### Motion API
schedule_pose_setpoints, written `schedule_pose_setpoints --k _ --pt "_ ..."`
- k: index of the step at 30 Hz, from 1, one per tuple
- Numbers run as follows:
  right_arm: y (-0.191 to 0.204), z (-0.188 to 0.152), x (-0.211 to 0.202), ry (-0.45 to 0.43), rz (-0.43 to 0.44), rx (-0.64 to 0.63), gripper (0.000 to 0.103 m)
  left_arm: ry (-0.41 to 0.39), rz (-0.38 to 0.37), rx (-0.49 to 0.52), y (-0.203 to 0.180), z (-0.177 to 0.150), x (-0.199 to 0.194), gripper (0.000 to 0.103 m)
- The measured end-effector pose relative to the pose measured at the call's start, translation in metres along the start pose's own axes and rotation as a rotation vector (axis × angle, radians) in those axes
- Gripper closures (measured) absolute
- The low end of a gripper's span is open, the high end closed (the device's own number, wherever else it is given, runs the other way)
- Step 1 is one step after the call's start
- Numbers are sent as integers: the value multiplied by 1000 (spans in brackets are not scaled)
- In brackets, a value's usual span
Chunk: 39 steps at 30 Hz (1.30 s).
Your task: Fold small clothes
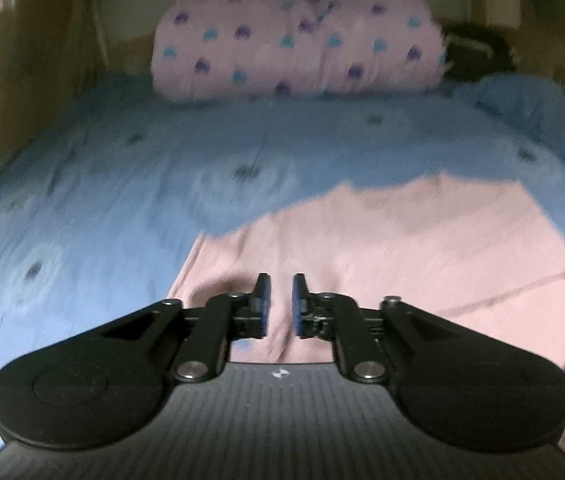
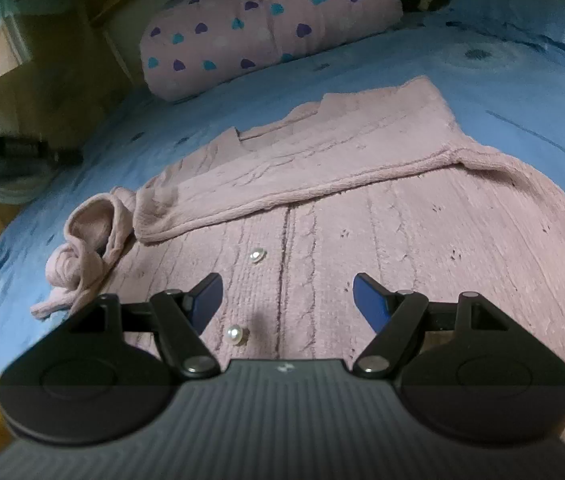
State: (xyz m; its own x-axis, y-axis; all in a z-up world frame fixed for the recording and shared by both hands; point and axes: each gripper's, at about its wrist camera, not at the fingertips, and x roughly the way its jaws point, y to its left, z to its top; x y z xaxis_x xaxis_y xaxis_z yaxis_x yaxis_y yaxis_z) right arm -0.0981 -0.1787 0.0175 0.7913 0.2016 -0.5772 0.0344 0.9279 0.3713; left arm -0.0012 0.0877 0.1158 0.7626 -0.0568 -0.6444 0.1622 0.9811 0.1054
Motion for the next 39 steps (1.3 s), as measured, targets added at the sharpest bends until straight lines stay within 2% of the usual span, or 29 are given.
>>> schedule_pose_setpoints --k 2,4,7,10,11,16,19,21,26,28,30,31,32,34,37,39 --pt "3 -1 1 -1 -7 -16 28 40 34 -25 16 -14 4 36" --pt "5 -2 1 -3 -7 -30 28 54 75 -52 29 -25 6 27" --pt "8 -4 2 -2 -5 -43 28 100 72 -111 45 -39 10 27" --pt "9 -5 3 6 -3 -46 28 166 -18 -191 55 -52 21 27" --pt "9 -6 4 9 -4 -46 28 179 -27 -211 56 -56 26 27" --pt "9 -8 4 12 -12 -47 28 124 6 -272 56 -62 41 26" --pt "7 -9 3 11 -21 -51 28 171 91 -325 60 -59 56 26" --pt "5 -9 4 10 -30 -49 29 174 80 -385 65 -63 54 26" --pt "-1 -12 6 2 -35 -55 29 188 84 -383 63 -64 61 24" --pt "0 -14 9 -8 -36 -64 29 179 100 -360 58 -64 64 26" --pt "2 -16 10 -16 -39 -88 28 152 105 -319 52 -64 62 51" --pt "2 -17 9 -20 -39 -97 28 138 98 -308 50 -63 60 69" --pt "2 -18 9 -23 -35 -104 29 131 102 -302 50 -62 57 73" --pt "-2 -18 7 -29 -23 -104 30 109 149 -274 48 -58 51 75" --pt "-8 -17 6 -34 4 -83 31 48 265 -173 45 -47 36 76" --pt "-11 -16 6 -31 22 -76 31 1 294 -142 46 -34 22 76"
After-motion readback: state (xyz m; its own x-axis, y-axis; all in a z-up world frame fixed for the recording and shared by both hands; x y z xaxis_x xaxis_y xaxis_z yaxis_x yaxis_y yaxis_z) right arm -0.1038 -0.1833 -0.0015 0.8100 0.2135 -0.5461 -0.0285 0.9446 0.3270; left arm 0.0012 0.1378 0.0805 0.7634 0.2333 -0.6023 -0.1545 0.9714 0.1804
